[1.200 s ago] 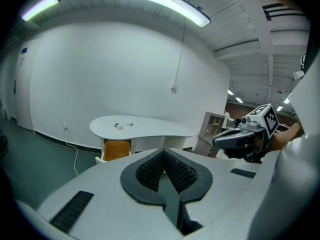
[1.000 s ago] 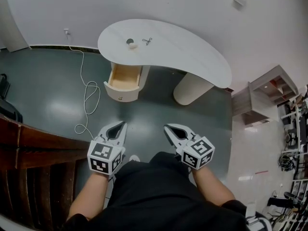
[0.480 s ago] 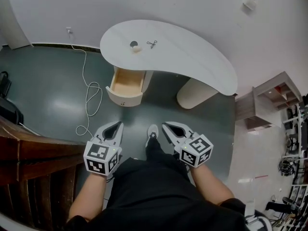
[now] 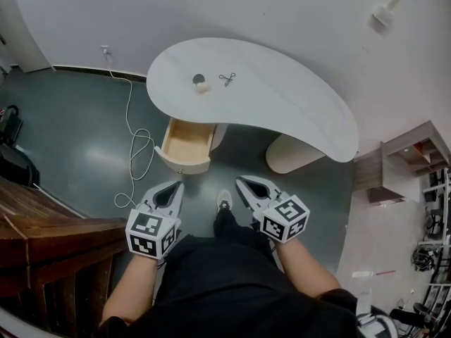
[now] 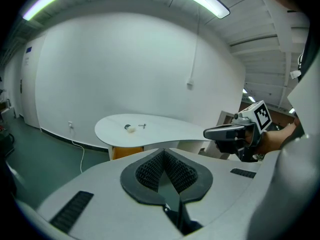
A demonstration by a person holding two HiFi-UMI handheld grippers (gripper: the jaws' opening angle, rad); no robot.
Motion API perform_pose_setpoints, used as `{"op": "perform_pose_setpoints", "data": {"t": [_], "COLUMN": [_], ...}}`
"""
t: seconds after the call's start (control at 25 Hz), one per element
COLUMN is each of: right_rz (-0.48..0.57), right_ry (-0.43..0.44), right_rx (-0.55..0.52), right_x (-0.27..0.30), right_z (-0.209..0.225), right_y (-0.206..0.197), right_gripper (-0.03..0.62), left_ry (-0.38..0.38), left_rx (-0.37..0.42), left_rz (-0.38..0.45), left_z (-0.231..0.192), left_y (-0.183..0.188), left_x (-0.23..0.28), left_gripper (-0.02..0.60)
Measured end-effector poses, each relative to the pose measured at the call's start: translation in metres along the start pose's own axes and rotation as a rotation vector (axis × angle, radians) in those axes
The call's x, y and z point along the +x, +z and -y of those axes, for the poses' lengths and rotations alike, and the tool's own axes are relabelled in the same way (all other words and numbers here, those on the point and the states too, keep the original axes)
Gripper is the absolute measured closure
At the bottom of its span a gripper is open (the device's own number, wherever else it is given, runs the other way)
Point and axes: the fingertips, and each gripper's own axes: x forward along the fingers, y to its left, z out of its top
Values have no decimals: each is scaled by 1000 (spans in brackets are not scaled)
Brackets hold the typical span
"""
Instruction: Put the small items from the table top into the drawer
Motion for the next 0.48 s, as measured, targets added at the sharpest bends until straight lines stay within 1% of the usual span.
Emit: {"op": "perform_pose_setpoints", "data": {"t": [0.16, 0.36, 0.48], "right_rz": [4, -16, -20], "right_ry": [25, 53, 85], "right_rx": [1, -27, -35], "right_x": [24, 52, 67], "right_z": [40, 94, 120], "right_y": [29, 55, 72], "right_gripper": [595, 595, 595], "left_ry": [21, 65, 83], "left_rx": [-1, -22, -26], "left_rz": [-4, -4, -5], "left_z": [-16, -37, -43], "left_y": [32, 68, 85], "left_x": [40, 92, 119], "left_gripper": [566, 566, 566]}}
